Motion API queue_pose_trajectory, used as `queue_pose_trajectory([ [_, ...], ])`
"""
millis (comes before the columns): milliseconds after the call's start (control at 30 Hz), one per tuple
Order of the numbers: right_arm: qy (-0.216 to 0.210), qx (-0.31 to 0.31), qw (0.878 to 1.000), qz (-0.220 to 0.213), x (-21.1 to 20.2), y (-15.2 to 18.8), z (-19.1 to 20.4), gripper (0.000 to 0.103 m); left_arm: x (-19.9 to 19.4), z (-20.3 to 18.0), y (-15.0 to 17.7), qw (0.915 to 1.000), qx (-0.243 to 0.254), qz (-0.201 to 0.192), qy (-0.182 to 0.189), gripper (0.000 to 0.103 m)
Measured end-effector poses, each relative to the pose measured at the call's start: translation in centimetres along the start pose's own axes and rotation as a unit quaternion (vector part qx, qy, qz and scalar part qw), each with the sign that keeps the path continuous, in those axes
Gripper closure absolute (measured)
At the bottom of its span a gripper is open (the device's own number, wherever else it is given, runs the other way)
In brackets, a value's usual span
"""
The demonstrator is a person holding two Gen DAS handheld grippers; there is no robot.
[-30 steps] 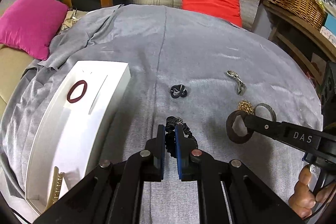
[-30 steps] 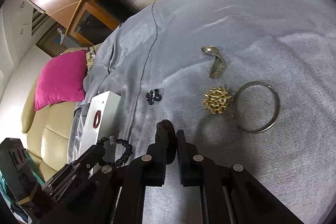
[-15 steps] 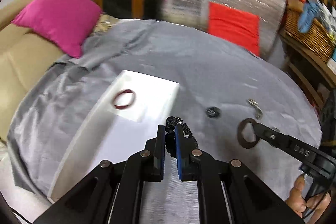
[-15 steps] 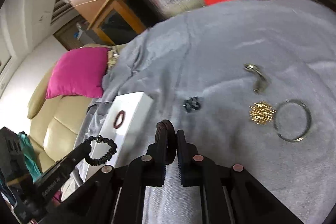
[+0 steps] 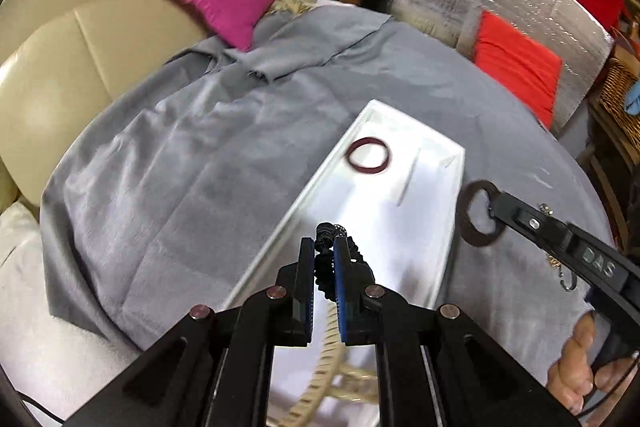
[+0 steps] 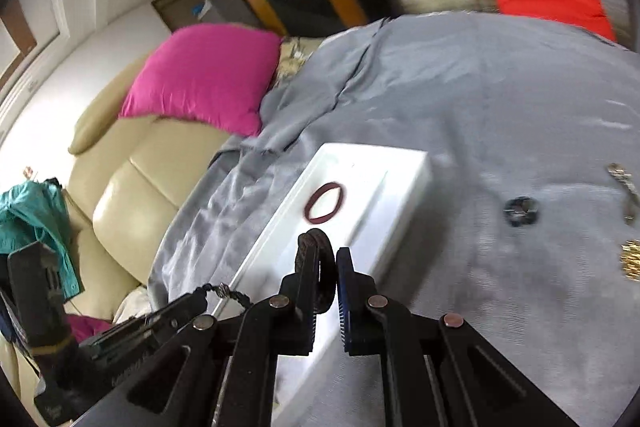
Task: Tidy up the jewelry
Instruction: 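Carry the scrunchie in the left tool while the right tool carries the brown tie to the tray, then lower the black beaded scrunchie into the white tray and open the left tool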
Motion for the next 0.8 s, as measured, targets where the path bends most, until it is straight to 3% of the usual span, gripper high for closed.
queue_pose_trajectory([
  [267, 0.007, -0.015, 0.998, 0.067, 6.3, 0.3, 2.6, 0.093, 1.7, 1.7, 1.3, 0.9987, -0.011, 0.048, 0.01, 0.094],
  [800, -0.007, -0.038, 0.986, 0.164, 12.4, 2.5, 5.1, 0.093, 4.2, 4.2, 3.4, 0.992, -0.04, 0.12, 0.0, 0.094],
])
Point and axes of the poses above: each gripper's, at about its wrist camera, not at the fingertips, and x roughly the way its jaws point, z to its left, y to its underside, the point moved 9 cm from there along x, roughly the way its jaws point, and after that the axes turned 14 degrees about z, right-handed, at the moved point
